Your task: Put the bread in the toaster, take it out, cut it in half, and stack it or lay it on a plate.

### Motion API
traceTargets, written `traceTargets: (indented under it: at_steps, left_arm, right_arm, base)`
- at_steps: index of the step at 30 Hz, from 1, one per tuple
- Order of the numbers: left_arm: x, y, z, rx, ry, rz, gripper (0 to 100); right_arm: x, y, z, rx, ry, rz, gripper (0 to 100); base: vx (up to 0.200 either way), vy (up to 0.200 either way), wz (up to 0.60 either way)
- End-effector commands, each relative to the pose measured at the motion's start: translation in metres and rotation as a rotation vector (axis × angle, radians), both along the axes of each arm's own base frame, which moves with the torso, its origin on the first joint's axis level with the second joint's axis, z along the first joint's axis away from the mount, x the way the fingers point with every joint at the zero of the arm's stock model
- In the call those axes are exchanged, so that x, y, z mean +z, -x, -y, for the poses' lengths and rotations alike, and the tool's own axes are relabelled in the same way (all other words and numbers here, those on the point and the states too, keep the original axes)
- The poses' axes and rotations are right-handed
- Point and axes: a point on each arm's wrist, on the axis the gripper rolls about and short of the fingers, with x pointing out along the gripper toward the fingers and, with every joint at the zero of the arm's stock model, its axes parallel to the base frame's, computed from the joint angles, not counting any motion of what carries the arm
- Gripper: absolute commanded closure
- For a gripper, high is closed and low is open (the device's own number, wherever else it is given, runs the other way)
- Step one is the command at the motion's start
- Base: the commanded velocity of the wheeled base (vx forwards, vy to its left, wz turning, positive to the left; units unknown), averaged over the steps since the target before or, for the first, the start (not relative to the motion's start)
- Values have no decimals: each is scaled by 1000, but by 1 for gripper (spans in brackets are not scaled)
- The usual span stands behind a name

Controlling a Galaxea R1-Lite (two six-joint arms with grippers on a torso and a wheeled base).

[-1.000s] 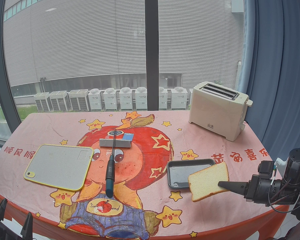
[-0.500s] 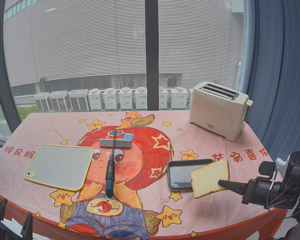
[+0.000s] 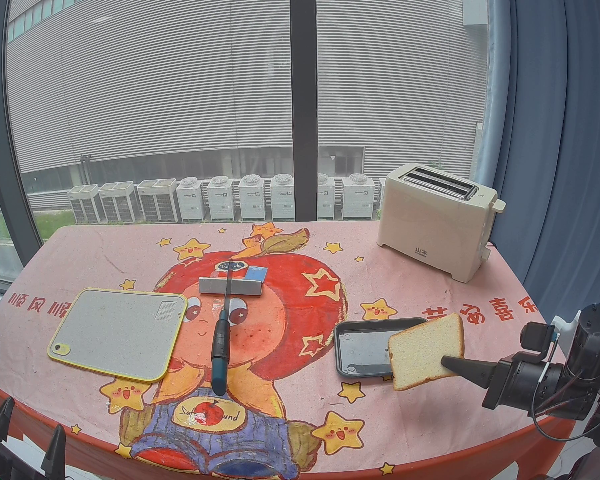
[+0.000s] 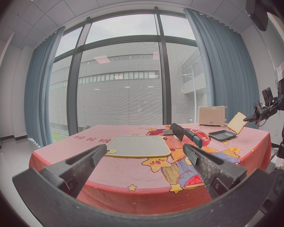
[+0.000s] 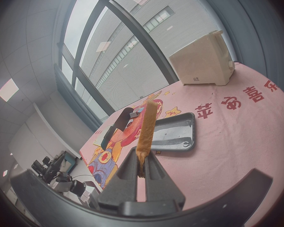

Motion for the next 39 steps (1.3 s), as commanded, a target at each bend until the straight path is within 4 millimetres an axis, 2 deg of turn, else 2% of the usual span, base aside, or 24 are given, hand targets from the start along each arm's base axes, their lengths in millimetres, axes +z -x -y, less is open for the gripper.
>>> traceTargets:
  at_steps: [1,23,39]
  left_arm:
    - [-4,-1,0,0,0,-16,0]
    - [-4,-1,0,0,0,-16,0]
    - [-4,-1,0,0,0,-16,0]
  right_arm:
    - [0,0,0,-9,14,11,100]
    - [2,4,4,26,104,111,100]
    - [2,6,5,31,115,119,100]
  base:
    - [0,0,0]
    - [0,0,0]
    - [0,0,0]
